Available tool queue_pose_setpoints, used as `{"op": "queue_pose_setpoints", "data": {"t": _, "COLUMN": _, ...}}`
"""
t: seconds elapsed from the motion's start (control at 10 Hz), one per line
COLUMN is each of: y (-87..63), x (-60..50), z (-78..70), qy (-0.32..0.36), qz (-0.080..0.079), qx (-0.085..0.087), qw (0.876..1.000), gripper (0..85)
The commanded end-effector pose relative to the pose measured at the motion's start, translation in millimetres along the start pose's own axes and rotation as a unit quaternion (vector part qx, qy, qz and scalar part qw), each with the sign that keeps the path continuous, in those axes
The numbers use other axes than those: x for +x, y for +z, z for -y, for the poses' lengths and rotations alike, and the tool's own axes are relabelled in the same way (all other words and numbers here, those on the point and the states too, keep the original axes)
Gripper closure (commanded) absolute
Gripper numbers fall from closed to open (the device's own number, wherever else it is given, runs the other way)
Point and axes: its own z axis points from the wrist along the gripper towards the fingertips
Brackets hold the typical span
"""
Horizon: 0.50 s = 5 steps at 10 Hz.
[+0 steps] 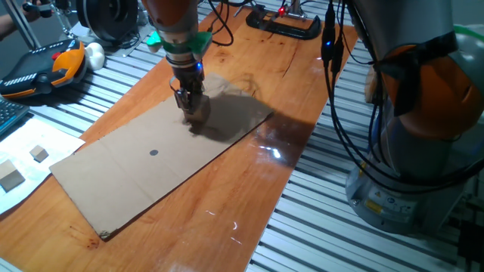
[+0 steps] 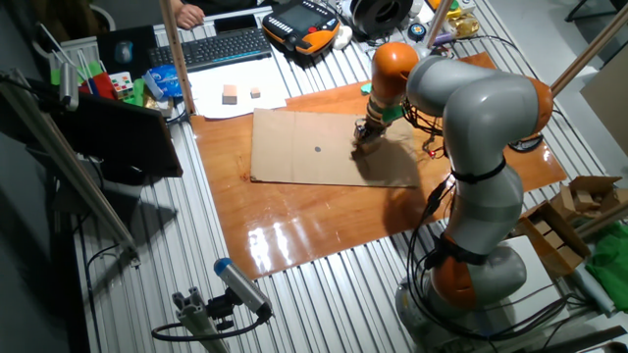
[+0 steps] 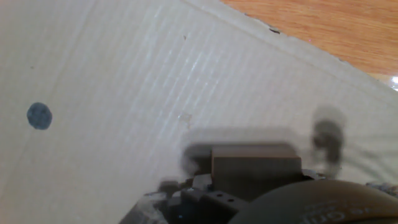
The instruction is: Grab the block and place it at the designated location
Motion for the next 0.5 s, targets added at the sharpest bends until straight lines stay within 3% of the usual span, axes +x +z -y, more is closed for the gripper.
{"op": "queue_pose_setpoints", "data": {"t": 0.0, "y": -3.6, "x": -1.7, "z": -1.6, "qy": 0.001, "qz": -0.005, "qx": -0.001, "qw": 1.000, "gripper": 46.7}}
{"op": "queue_pose_setpoints", "data": {"t": 0.2, "y": -20.0, "x": -5.9, "z": -11.2, "qy": 0.012, "qz": -0.023, "qx": -0.016, "qw": 1.000, "gripper": 56.7}}
{"op": "queue_pose_setpoints", "data": {"t": 0.4, "y": -45.0, "x": -9.4, "z": -28.6, "qy": 0.043, "qz": -0.033, "qx": -0.027, "qw": 0.998, "gripper": 59.7}}
